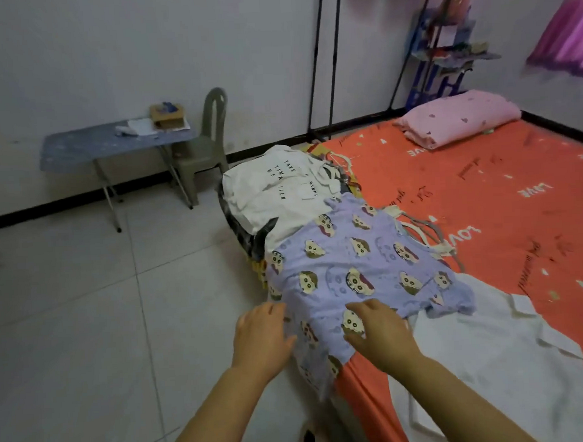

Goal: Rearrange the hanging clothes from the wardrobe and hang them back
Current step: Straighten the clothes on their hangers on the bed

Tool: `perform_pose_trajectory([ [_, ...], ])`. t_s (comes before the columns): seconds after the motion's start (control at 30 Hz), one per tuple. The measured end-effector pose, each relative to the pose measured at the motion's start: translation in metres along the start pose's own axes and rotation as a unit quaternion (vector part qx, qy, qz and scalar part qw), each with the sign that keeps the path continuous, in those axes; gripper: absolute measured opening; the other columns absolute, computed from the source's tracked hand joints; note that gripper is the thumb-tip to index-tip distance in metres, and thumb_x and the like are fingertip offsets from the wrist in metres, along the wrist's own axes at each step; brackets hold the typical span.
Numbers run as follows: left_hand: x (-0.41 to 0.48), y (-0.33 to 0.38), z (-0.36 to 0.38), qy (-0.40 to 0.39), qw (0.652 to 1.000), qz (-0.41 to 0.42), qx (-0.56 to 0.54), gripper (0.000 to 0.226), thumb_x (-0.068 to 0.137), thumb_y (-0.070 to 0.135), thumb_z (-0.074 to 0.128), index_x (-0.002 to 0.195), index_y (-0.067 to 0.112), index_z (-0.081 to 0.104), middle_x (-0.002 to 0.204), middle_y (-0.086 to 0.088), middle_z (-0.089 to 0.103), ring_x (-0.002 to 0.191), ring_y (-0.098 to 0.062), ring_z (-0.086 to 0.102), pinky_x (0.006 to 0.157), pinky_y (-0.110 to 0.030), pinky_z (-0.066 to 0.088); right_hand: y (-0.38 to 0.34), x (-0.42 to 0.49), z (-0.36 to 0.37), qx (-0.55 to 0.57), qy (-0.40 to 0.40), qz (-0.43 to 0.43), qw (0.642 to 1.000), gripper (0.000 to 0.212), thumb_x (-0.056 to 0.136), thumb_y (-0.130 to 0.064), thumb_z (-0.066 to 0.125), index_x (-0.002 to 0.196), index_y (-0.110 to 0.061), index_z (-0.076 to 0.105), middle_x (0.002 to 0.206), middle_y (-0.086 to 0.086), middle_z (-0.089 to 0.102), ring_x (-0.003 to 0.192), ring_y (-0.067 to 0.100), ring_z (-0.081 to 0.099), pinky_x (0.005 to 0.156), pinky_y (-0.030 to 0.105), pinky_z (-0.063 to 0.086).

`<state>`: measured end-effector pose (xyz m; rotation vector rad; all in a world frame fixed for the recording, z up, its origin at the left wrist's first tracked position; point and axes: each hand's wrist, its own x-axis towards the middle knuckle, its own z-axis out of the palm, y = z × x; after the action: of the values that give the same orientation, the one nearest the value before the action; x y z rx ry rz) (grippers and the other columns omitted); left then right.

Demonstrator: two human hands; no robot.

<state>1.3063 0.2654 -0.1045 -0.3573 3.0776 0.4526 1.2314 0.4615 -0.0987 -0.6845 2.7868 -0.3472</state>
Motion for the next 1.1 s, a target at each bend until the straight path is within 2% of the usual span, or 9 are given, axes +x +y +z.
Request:
perform_pose_trajectory([
  [0.27,0.124,-0.064,-0.029,-0.015,0.999,-0.035,0.031,0.046,0.087,0.042,0.053,0.127,0.024,0.043,0.128,0.002,0.049,0.117,-0.019,0.046,0.097,-0.031,0.032,-0.037,0.154,-0.007,0.033,-0.010,-0.044,0.998,0.052,0.090,-0.040,0.055,0.137,-0.025,0.041,0.135,0.002,0.047,0.120,0.019,0.046,0.097,0.026,0.037],
  [0.47,0.214,-0.096,-0.054,-0.012,0.998,-0.050,0.027,0.046,0.087,0.040,0.053,0.129,0.024,0.042,0.128,0.003,0.048,0.117,-0.019,0.045,0.098,-0.031,0.031,-0.057,0.256,-0.028,0.055,-0.056,-0.062,0.995,0.056,0.092,-0.038,0.054,0.142,-0.021,0.034,0.141,0.004,0.040,0.125,0.021,0.042,0.104,0.031,0.036],
  [0.6,0.269,-0.122,-0.061,-0.027,0.998,-0.047,0.025,0.046,0.087,0.040,0.054,0.128,0.024,0.042,0.127,0.003,0.048,0.116,-0.019,0.046,0.098,-0.030,0.030,-0.068,0.311,-0.033,0.047,-0.058,-0.055,0.996,0.056,0.093,-0.039,0.053,0.143,-0.022,0.033,0.144,0.003,0.038,0.129,0.021,0.039,0.105,0.032,0.034],
  [0.93,0.443,-0.217,-0.074,-0.066,0.996,0.053,0.013,0.045,0.087,0.036,0.053,0.129,0.024,0.042,0.124,0.004,0.048,0.115,-0.020,0.046,0.091,-0.029,0.031,-0.108,0.468,-0.023,0.040,-0.036,0.063,0.997,0.057,0.091,-0.045,0.053,0.141,-0.025,0.035,0.139,0.002,0.042,0.124,0.021,0.043,0.101,0.030,0.038],
  [1.1,0.525,-0.256,-0.091,-0.094,0.988,0.115,0.030,0.049,0.089,0.039,0.050,0.133,0.023,0.038,0.130,0.002,0.046,0.117,-0.019,0.043,0.097,-0.031,0.029,-0.128,0.524,-0.026,0.064,-0.028,0.133,0.989,0.057,0.090,-0.046,0.054,0.141,-0.026,0.036,0.138,0.002,0.042,0.124,0.020,0.043,0.100,0.029,0.037],
])
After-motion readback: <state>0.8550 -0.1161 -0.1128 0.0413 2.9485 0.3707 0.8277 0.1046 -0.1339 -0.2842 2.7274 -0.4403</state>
